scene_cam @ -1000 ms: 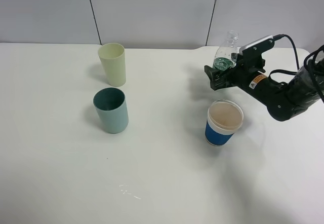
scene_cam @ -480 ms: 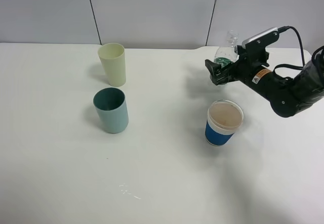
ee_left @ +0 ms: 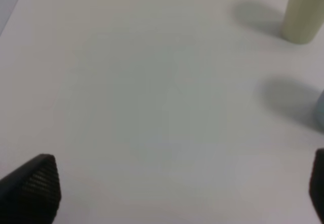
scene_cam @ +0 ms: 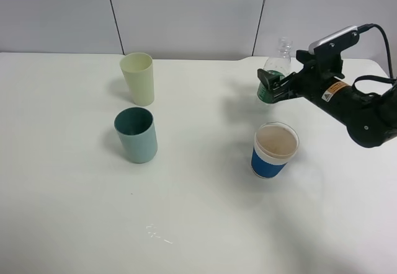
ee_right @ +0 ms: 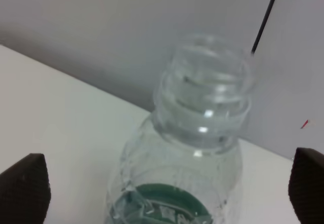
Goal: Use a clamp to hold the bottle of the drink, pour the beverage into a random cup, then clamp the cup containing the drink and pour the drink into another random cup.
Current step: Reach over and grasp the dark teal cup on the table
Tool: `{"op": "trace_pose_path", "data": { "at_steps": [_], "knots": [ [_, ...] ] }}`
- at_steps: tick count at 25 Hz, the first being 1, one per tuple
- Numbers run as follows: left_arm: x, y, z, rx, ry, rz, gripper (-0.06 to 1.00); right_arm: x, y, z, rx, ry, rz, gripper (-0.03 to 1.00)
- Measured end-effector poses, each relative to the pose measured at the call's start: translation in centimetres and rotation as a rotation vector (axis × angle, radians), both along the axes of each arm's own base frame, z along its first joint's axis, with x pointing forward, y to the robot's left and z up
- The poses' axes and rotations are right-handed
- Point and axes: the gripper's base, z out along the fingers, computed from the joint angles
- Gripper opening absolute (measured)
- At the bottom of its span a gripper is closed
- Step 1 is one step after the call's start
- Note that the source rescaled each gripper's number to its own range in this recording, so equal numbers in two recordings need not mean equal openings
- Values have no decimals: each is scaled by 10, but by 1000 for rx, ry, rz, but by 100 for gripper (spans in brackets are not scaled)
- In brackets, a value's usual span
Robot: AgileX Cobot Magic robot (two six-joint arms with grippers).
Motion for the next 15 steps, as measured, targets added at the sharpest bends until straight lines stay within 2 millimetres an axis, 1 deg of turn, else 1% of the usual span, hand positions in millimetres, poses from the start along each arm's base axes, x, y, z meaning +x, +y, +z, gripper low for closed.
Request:
{"op": "trace_pose_path", "data": {
  "at_steps": [5,8,10,15],
  "knots": [
    [0,0,0,0,0,0,100,-18,-2,21,21,-23,-4,87],
    [0,0,0,1,0,-1,100,-32,-4,32,28,-37,-4,87],
    [0,0,0,1,0,-1,100,-43,-5,39,30,-47,-5,87],
    [0,0,0,1,0,-1,100,-73,-8,65,42,-113,-9,87]
  ]
}}
